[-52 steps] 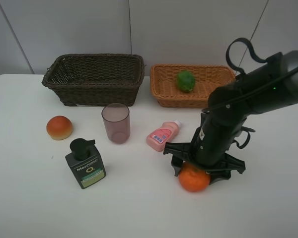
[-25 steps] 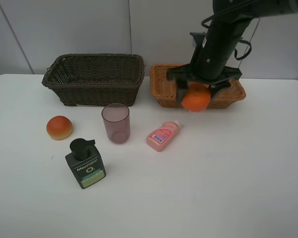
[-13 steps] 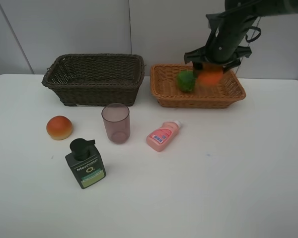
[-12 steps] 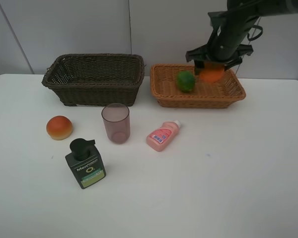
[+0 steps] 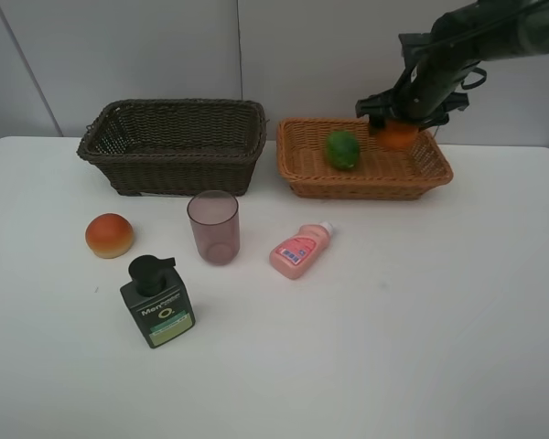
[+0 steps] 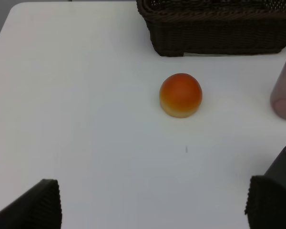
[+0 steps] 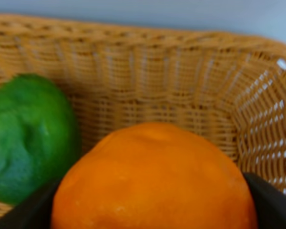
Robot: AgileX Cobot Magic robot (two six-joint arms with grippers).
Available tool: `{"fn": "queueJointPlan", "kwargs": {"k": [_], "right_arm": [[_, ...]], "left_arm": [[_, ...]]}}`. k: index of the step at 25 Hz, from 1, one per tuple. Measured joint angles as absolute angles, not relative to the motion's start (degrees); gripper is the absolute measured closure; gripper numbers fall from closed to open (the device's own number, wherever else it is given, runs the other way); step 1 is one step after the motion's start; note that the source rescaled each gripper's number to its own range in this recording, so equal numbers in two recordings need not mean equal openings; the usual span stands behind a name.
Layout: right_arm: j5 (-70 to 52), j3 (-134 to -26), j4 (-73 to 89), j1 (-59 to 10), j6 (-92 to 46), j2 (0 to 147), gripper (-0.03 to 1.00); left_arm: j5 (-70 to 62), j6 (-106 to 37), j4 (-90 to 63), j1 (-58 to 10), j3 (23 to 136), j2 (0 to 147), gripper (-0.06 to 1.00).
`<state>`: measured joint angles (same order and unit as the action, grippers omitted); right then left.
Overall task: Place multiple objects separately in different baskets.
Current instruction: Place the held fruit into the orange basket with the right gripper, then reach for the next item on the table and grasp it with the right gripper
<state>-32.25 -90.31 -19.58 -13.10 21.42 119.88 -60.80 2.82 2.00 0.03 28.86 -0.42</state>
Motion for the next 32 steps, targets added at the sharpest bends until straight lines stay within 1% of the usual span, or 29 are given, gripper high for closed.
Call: {"fn": "queueJointPlan", "kwargs": {"k": [6,7,8,9,11,12,14,19,23,32], "right_arm": [[-31.48,-90.02,-19.58,-13.16,21.42,121.52,0.47],[-31.48,-90.02,-19.58,-13.16,21.42,121.52,0.46],[-31.48,-90.02,-19.58,-13.22,21.42,121.52,0.41],[-31.33,-90.02,-19.58,-13.26,21.42,121.52,0.31],[-31.19,-90.02,-19.58,-13.26,21.42,121.52,0.16],[-31.19,-90.02,-19.53,-13.33,21.42,121.52,0.10],[-31.71,-90.02,-19.53,-13.67,21.42,121.52,0.04],[-35.55,-90.02,-18.97,-15.17,21.42,120.44,0.01],[-41.29,-90.02,-18.46,-18.07,21.42,116.91,0.01],[-58.63,-90.32,-15.09,-30.76,18.80,111.87,0.01]], "left_arm": [[-60.80,2.82,2.00,0.03,28.86,-0.42,-0.06],[-60.80,2.82,2.00,0.03,28.86,-0.42,-0.06],[-60.80,2.82,2.00,0.03,28.86,-0.42,-0.06],[-60.80,2.82,2.00,0.03,28.86,-0.42,-0.06],[-60.80,2.82,2.00,0.03,28.86,-0.42,-0.06],[-60.80,2.82,2.00,0.03,28.86,-0.42,-0.06],[-60.80,2.82,2.00,0.03,28.86,-0.42,-0.06],[-60.80,2.82,2.00,0.03,28.86,-0.42,-0.06],[-60.80,2.82,2.00,0.03,28.86,-0.42,-0.06],[-60.80,2.82,2.00,0.03,28.86,-0.42,-0.06]]}}
